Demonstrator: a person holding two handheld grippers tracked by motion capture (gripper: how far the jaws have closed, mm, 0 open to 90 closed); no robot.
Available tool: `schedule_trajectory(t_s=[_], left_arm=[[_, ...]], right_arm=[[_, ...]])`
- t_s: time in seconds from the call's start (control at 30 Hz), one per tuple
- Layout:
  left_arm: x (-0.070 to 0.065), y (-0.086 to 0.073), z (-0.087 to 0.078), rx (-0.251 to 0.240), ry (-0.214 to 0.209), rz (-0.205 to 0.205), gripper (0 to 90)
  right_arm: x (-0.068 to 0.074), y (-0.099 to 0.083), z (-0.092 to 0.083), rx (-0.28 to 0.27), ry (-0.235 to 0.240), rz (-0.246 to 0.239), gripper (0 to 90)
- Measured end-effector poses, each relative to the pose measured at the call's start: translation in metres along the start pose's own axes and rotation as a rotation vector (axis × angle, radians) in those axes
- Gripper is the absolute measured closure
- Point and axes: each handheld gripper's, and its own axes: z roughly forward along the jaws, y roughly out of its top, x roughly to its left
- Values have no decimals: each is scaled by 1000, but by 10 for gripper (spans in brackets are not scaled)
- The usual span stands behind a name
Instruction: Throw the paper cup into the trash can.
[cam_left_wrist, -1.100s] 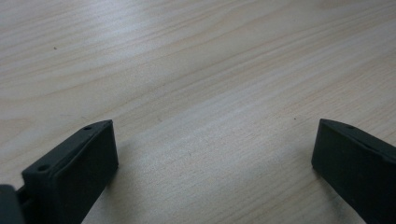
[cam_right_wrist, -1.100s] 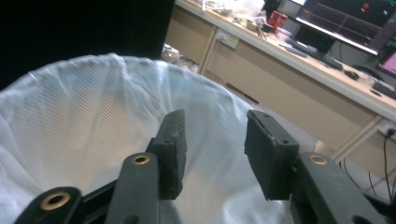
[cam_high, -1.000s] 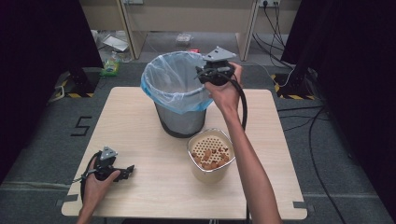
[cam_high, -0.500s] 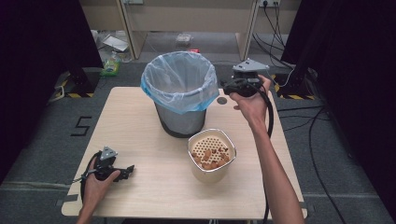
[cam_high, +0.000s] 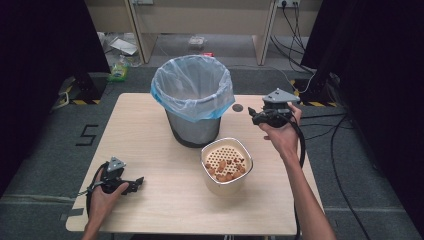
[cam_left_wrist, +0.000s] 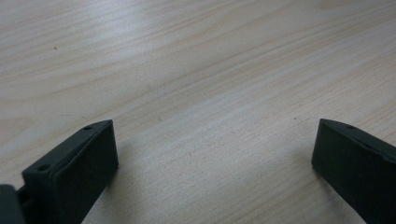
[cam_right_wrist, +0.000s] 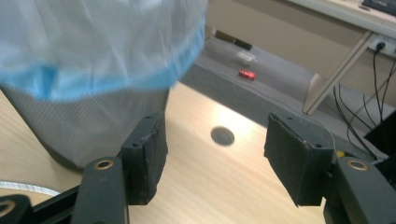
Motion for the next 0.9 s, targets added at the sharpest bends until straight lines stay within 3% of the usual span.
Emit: schedule_trajectory(t_s=[0.33, 0.67, 0.9], left_arm=[[0, 0, 0, 0, 0, 0, 0], [0, 0, 0, 0, 0, -1, 0], [0, 0, 0, 0, 0, 0, 0]], right_arm=[[-3, -47, -5, 27, 5, 41, 386], [4, -98, -1, 65, 13, 100, 376], [3, -133, 1, 112, -22, 133, 365]])
